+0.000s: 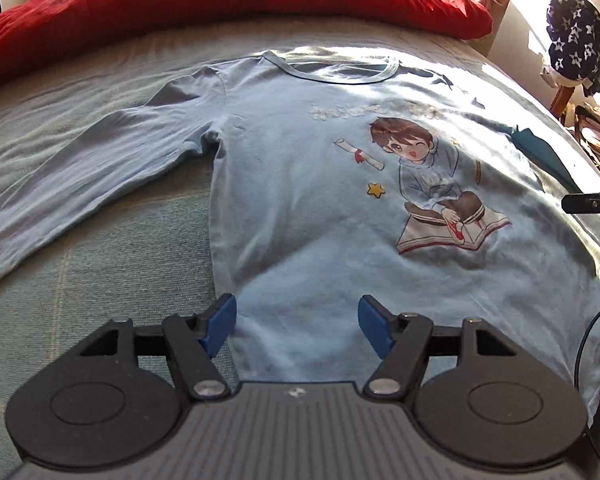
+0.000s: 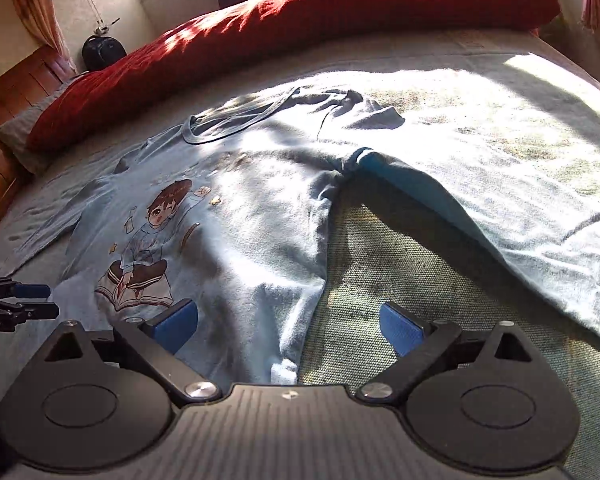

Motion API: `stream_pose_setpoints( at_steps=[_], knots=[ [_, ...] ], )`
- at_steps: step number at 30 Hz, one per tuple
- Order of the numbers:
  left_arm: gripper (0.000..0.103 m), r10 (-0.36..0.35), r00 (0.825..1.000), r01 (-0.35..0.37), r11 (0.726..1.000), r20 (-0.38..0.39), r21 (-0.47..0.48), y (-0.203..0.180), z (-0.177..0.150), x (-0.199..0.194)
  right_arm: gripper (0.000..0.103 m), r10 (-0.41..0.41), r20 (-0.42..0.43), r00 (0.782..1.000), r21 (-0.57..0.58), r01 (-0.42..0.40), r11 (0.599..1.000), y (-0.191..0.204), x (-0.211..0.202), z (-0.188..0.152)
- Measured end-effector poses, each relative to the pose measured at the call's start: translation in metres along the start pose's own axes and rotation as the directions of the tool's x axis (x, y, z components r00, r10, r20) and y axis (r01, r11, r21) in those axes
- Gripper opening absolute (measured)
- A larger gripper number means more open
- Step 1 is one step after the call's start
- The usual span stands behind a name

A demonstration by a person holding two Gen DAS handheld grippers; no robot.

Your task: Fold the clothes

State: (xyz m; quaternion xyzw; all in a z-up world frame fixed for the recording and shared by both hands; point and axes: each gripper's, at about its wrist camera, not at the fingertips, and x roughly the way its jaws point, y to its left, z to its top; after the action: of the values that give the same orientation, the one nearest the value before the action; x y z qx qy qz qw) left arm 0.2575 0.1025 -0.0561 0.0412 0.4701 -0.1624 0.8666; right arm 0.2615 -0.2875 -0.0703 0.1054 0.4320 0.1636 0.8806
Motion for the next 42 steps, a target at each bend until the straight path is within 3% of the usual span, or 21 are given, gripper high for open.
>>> stream_pose_setpoints(
  at_steps=[5, 12, 14, 22, 26, 31, 35, 37, 42],
  knots=[
    [0.070, 0.049, 0.999, -0.050, 0.998, 0.014, 0.038, -0.017, -0.032, -0.031, 0.103, 0.010, 0.024, 1.000, -0.179, -0.005, 0.984, 0.043, -0.041, -0.032],
    [0.067, 0.067, 0.998, -0.067, 0.993, -0.004, -0.092, -0.017, -0.088, -0.062, 0.103, 0.035, 0.033, 0.999, -0.382, -0.020, 0.924, 0.104, -0.066, -0.085],
    [0.066, 0.042, 0.999, -0.044, 0.987, -0.016, -0.154, -0.015, -0.102, -0.066, 0.103, 0.038, 0.034, 0.999, -0.417, -0.020, 0.909, 0.118, -0.069, -0.099],
    [0.056, -0.065, 0.998, 0.060, 0.939, -0.002, -0.340, -0.006, -0.138, -0.076, 0.103, 0.102, 0.052, 0.993, -0.376, -0.075, 0.924, 0.138, -0.085, -0.135],
    [0.036, -0.152, 0.988, 0.149, 0.898, 0.026, -0.414, 0.009, -0.138, -0.070, 0.103, 0.120, 0.071, 0.990, -0.308, -0.092, 0.947, 0.133, -0.093, -0.142],
    [0.034, -0.247, 0.968, 0.237, 0.832, 0.047, -0.501, 0.026, -0.136, -0.057, 0.103, 0.104, 0.094, 0.990, -0.275, -0.074, 0.959, 0.128, -0.101, -0.143],
    [0.028, -0.254, 0.966, 0.240, 0.828, 0.043, -0.506, 0.031, -0.151, -0.065, 0.103, 0.102, 0.122, 0.987, -0.264, -0.067, 0.962, 0.127, -0.112, -0.146],
    [0.028, -0.271, 0.961, 0.256, 0.804, 0.054, -0.537, 0.037, -0.156, -0.063, 0.103, 0.105, 0.122, 0.987, -0.251, -0.071, 0.965, 0.124, -0.112, -0.148],
    [0.028, -0.283, 0.957, 0.271, 0.795, 0.063, -0.544, 0.039, -0.144, -0.048, 0.103, 0.116, 0.117, 0.986, -0.209, -0.089, 0.974, 0.122, -0.106, -0.148]
  ],
)
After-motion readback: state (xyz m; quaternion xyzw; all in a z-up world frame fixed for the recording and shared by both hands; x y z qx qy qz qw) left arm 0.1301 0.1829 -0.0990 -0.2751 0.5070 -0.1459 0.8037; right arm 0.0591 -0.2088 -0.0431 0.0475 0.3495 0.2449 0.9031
